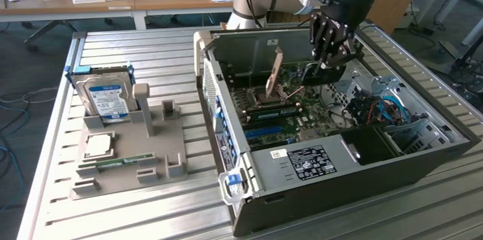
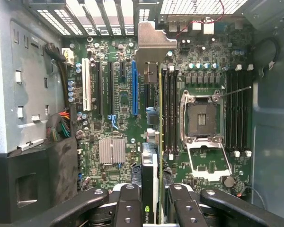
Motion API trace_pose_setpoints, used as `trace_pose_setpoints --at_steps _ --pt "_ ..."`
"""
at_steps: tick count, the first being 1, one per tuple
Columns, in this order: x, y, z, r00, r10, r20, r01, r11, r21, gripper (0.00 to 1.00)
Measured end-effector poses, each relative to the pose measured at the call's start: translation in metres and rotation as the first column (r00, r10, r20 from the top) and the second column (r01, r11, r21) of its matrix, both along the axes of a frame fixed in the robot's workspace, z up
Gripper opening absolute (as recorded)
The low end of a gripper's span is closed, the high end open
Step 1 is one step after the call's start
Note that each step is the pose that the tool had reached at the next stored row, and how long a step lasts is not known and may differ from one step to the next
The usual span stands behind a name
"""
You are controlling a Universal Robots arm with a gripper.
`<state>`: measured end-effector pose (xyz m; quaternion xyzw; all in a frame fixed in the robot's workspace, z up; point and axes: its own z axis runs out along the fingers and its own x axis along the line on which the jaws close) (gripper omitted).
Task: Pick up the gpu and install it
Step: 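Insert the gpu into the slot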
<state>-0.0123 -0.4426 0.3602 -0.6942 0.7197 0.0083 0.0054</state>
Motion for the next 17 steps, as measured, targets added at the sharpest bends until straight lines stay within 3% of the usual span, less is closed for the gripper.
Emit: trace_pose_setpoints --at_steps 17 --pt "-0.0012 -0.0007 -0.0021 0.9999 0.013 0.0001 -0.013 0.9999 0.0023 0.26"
